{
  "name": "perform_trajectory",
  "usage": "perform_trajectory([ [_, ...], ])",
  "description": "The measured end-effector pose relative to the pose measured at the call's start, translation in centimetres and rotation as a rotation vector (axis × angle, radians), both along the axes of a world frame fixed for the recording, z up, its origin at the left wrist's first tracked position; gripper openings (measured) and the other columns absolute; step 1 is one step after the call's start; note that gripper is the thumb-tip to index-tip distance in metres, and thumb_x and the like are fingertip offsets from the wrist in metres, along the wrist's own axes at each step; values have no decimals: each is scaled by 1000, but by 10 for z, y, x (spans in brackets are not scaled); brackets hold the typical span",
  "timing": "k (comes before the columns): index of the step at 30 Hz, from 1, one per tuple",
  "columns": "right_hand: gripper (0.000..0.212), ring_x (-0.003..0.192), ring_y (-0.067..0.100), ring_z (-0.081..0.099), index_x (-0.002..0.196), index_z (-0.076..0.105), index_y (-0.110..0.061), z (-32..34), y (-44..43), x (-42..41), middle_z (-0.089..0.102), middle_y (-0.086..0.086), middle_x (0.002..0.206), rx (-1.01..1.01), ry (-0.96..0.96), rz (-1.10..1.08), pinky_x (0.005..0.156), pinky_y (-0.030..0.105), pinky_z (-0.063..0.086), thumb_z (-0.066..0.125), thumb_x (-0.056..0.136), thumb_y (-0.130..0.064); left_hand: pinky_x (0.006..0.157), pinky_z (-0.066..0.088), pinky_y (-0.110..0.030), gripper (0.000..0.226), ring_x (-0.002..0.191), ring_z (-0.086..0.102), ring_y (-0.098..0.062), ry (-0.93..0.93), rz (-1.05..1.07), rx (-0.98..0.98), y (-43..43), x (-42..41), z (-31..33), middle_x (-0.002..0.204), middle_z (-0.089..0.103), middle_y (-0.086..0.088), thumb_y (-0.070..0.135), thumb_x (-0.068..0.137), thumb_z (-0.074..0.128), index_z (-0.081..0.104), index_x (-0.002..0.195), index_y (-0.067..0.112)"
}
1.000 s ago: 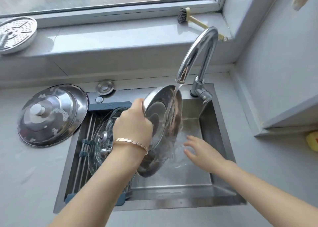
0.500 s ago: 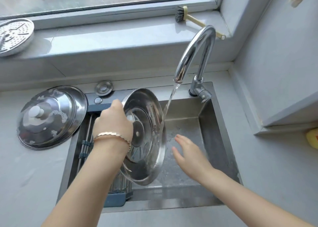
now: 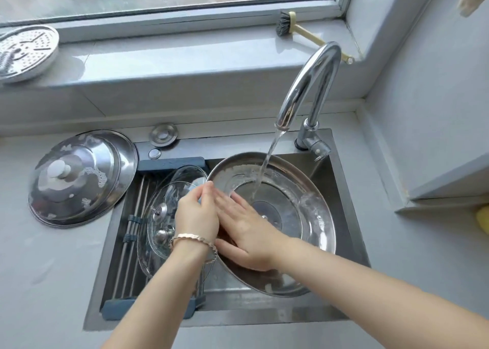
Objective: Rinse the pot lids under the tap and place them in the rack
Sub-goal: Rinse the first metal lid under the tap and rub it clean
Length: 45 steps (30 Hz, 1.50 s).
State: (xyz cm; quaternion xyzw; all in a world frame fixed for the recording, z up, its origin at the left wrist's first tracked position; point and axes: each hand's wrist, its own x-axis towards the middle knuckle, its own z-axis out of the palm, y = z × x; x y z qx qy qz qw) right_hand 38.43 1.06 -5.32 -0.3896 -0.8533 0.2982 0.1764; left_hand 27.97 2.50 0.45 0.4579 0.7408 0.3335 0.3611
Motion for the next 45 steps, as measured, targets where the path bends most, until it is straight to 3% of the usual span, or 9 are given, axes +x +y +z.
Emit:
perform_trajectory([
  [6,90,142,10,-10,149,6,-15,-17,31,29,-5,-2,155,-71,-153,-379,118,38,-4,1,78,-70,51,25,-30,43,49,31,-14,12,-36,-9,-3,-1,4,48,33,4,26,95,45,42,53,17],
  [11,77,140,8,-10,144,-2,-12,-9,9,7,-9,-3,149,17,-99,-74,116,29,-10,13,86,-61,49,31,-21,43,49,37,-11,-32,-14,-9,-5,1,2,47,40,9,21,94,47,47,51,23],
  [14,80,139,6,-12,148,2,-14,-15,32,32,-11,-7,148,5,-184,-197,118,32,-5,6,84,-63,44,27,-24,42,47,31,-13,-27,-22,-5,-6,-2,3,46,32,6,22,94,47,45,53,19],
  [20,75,142,10,-18,148,-6,-12,-36,17,61,-16,2,156,-175,-266,-581,112,23,-14,15,90,-54,65,42,-26,23,66,52,-15,11,91,221,0,-3,10,81,67,-4,23,93,50,68,102,12],
  [23,76,141,17,-25,146,-16,-6,-30,-2,38,-26,9,153,-413,-223,-698,115,29,-14,19,96,-52,56,46,-23,23,55,58,-15,-17,182,329,-1,7,14,77,67,-10,22,93,51,64,111,18],
  [29,81,144,17,-16,148,-5,-10,9,-50,-2,-18,4,154,-425,-104,-327,115,27,-14,4,87,-62,48,34,-8,30,40,45,2,-121,382,443,10,8,6,79,67,-26,28,92,52,63,116,12],
  [33,73,140,8,18,146,24,-10,10,-48,13,25,3,153,-151,33,-65,115,19,4,10,91,-55,46,33,-4,33,38,44,6,-173,506,422,15,4,8,42,56,18,22,93,51,62,115,0],
  [39,75,136,19,35,133,51,-14,-18,-19,58,46,4,142,-28,-143,-263,113,46,28,4,93,-58,53,36,-7,31,40,48,8,-234,571,425,14,1,11,54,53,10,26,92,53,64,114,6],
  [45,66,139,8,24,140,40,-11,-8,-45,21,34,2,149,-90,56,-29,114,18,9,19,92,-52,48,37,-6,26,41,50,8,-202,537,460,4,8,13,65,56,2,21,92,53,64,112,8],
])
